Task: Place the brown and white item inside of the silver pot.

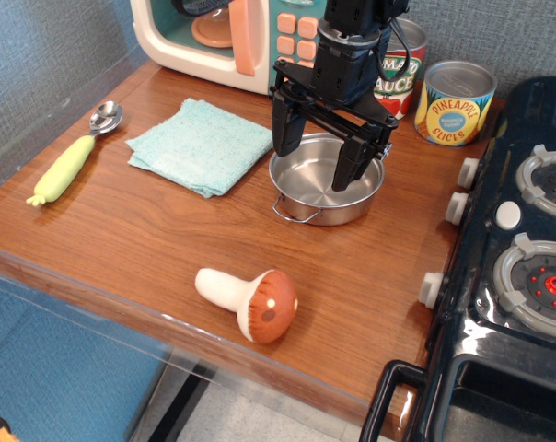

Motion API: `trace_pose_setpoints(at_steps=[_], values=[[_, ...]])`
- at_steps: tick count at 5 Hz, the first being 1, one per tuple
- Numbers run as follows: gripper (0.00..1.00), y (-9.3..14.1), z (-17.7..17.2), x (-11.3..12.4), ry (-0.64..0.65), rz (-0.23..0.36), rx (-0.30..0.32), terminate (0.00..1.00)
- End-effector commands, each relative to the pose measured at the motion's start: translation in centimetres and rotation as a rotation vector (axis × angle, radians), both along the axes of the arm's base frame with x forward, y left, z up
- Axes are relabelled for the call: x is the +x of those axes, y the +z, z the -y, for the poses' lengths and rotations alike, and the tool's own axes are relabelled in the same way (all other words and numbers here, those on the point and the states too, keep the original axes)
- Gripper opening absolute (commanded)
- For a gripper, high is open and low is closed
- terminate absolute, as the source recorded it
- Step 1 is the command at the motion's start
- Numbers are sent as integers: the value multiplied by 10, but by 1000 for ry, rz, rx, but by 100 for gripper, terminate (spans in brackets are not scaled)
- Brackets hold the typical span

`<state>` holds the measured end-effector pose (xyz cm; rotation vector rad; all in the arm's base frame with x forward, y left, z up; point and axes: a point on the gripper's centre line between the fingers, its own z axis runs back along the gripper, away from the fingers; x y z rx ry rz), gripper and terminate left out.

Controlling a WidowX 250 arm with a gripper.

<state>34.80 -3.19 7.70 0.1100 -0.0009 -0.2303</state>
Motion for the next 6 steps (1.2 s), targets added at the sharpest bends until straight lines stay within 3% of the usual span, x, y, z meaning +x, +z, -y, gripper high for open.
trace_pose_setpoints(at_steps=[1,3,4,5,6], values=[[100,0,0,0,0,0,0,0],[100,35,3,-50,-109,96,6,0],[100,37,7,-85,-155,109,-11,0],[100,13,13,-104,-163,81,-48,0],[100,-18,28,-117,-198,28,-27,0]])
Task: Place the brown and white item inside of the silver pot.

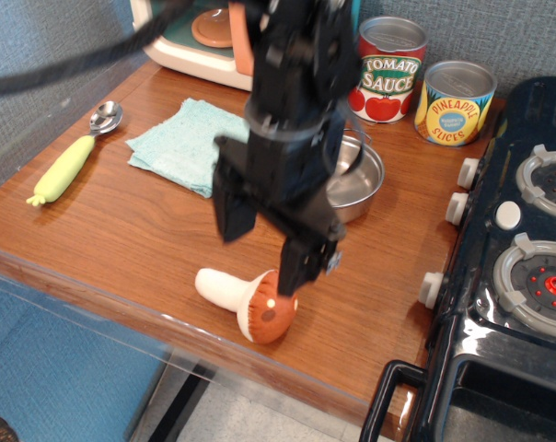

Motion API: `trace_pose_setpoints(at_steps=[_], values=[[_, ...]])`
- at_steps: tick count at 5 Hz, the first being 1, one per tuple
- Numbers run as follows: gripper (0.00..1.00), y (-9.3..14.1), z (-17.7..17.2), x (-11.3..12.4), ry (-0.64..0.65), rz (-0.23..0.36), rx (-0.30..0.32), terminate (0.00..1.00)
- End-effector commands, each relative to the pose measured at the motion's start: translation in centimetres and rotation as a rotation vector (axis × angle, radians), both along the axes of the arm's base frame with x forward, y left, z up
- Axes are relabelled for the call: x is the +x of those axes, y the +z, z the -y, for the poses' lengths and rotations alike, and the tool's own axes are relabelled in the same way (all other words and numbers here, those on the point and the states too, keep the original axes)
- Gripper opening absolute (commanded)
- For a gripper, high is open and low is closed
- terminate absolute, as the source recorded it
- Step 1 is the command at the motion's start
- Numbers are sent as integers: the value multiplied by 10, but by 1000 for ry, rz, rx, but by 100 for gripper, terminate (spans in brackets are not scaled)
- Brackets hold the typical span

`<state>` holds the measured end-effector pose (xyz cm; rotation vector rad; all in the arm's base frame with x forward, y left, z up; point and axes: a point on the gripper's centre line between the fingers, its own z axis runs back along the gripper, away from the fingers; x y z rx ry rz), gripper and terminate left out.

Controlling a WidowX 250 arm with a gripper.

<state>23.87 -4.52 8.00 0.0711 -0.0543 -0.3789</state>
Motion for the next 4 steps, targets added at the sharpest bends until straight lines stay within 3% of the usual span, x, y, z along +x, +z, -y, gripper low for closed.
trace_pose_setpoints(at_steps=[1,2,3,4], values=[[100,-41,20,-8,-60,-19,60,0],[100,-50,19,-3,-59,-23,77,0],[0,-50,18,-1,-57,-20,105,0],[0,-50,13,1,-54,-11,130,0]])
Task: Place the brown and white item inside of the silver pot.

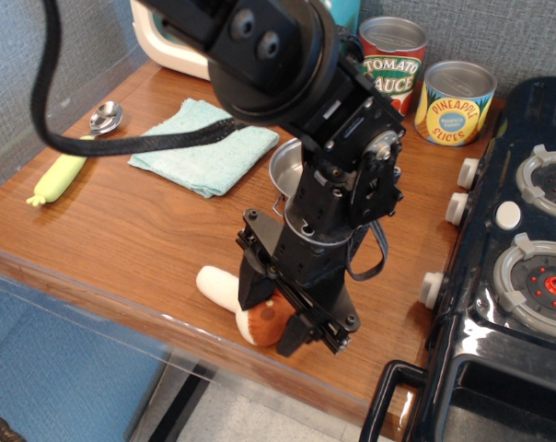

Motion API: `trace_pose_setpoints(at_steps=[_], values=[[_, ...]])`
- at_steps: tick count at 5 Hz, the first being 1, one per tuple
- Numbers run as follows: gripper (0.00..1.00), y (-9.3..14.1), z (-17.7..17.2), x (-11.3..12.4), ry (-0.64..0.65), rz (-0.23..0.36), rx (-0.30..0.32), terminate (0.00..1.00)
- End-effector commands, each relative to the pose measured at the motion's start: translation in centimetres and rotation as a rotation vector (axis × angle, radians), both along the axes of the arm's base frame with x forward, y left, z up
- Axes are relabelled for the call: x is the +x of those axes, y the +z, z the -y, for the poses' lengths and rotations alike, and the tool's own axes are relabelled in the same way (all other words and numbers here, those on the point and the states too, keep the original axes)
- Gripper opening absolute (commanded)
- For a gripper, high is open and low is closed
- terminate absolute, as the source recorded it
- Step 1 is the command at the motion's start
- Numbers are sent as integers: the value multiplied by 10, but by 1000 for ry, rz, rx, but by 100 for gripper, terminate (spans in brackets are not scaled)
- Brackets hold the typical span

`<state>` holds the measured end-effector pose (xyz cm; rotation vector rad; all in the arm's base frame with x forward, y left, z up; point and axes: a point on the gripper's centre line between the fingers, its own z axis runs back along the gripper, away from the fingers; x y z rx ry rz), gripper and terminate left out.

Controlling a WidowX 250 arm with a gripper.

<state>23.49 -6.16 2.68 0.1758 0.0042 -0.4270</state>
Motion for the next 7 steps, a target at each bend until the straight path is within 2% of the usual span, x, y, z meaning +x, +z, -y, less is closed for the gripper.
trace_pose_setpoints(at_steps=[1,2,3,4,5,6,7], values=[[0,3,-8,7,-11,19,28,0],[0,3,-10,10,-17,2,39,0],[0,19,-4,17,-38,7,9,0],[0,69,17,42,-53,84,-39,0],[0,103,22,76,-30,146,-77,0],[0,102,8,113,38,141,-87,0],[0,90,-5,140,81,117,-65,0]])
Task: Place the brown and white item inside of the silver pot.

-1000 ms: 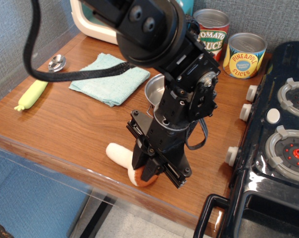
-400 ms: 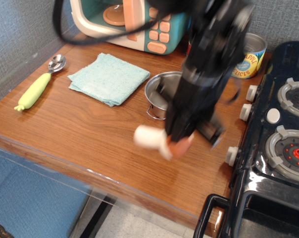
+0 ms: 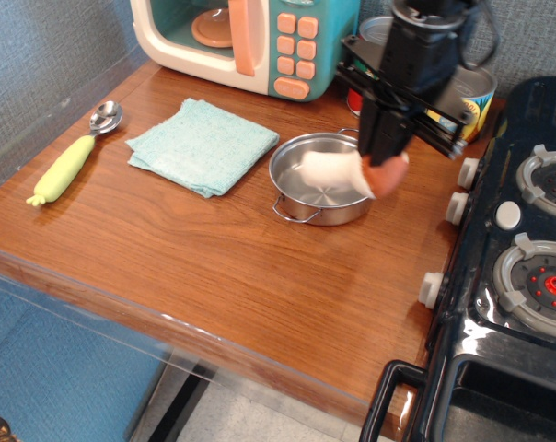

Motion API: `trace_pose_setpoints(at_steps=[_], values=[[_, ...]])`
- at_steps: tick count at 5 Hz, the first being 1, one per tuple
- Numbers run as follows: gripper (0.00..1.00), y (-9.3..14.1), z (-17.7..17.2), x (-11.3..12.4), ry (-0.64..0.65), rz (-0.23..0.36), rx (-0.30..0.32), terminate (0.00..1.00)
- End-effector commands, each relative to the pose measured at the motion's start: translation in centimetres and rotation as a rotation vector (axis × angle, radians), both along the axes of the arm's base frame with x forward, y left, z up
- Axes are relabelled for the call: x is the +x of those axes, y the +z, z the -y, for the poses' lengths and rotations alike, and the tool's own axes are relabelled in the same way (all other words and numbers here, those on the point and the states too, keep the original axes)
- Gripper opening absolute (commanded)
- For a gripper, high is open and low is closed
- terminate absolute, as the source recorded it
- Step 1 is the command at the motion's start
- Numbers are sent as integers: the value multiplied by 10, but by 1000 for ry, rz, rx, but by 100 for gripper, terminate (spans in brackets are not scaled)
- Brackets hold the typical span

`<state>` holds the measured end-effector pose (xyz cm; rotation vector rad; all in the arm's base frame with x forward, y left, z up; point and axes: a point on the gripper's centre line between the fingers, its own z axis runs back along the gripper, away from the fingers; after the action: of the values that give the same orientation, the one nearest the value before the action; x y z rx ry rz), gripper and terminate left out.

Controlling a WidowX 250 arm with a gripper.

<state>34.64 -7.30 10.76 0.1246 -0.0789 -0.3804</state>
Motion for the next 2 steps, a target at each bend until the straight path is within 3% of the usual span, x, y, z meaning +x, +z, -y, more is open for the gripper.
trace_pose_setpoints(at_steps=[1,2], values=[[0,1,-30,44,80,39,15,0],[100,1,-32,44,82,24,19,0]])
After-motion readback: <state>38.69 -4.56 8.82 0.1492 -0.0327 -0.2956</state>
